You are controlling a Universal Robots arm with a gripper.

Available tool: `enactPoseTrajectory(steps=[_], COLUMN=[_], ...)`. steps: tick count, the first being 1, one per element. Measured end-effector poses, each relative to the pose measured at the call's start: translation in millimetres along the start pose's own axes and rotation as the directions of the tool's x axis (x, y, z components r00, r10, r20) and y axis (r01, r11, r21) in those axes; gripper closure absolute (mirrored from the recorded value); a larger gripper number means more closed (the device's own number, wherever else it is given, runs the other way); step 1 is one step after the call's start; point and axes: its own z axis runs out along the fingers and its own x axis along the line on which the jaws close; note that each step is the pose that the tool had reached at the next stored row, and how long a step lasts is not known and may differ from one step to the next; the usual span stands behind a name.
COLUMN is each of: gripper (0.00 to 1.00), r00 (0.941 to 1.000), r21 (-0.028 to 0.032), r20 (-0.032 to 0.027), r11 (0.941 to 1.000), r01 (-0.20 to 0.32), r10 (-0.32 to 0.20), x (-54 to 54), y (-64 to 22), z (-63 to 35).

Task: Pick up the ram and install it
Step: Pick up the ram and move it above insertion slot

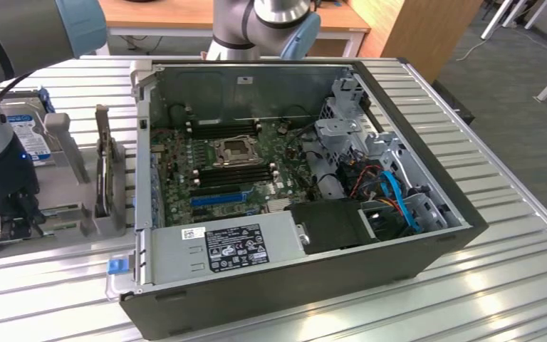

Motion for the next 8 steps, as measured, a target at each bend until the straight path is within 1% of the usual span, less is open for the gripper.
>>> enactPoseTrajectory(steps=[8], gripper=[0.71], r00=[1.0000], r21=[0.0000], r20=[-0.0001], r11=[1.0000], r01=[0.000], r10=[0.000], x=[0.3], y=[-0.3], z=[8.1])
